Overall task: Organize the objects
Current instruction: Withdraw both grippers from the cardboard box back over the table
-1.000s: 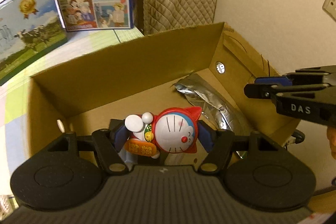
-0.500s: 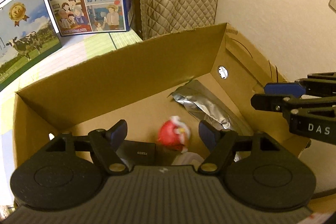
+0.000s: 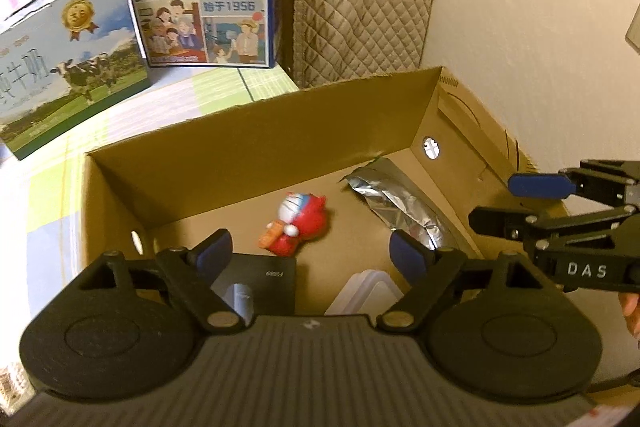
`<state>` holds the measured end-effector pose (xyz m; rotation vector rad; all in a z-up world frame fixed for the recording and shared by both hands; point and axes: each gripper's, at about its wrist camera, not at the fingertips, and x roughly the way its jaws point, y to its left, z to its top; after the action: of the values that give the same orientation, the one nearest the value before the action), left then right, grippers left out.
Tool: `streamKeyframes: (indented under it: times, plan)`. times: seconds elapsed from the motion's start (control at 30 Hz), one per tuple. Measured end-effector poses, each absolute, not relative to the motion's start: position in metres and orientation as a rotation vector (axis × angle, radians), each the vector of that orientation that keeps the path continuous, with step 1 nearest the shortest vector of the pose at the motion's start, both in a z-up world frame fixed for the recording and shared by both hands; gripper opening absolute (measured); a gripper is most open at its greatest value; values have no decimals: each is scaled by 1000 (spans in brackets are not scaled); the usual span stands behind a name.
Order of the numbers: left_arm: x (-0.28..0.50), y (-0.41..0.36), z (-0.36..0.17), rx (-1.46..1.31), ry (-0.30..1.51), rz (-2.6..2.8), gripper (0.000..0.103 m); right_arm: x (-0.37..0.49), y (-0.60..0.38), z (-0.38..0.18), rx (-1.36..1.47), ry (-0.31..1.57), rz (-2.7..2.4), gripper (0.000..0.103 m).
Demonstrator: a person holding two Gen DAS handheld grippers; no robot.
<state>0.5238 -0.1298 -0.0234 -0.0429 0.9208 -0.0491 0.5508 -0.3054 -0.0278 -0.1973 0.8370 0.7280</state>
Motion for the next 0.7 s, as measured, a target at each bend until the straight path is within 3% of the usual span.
streamKeyframes:
  times: [0.23,0.7]
  plan:
    - [503,-122,-10,-57,902,-17,87,535,-307,-20,-175,821,736,65]
    - [450,-102,13,-100,857,32,88,493,-307,-1,-160,781,747,68]
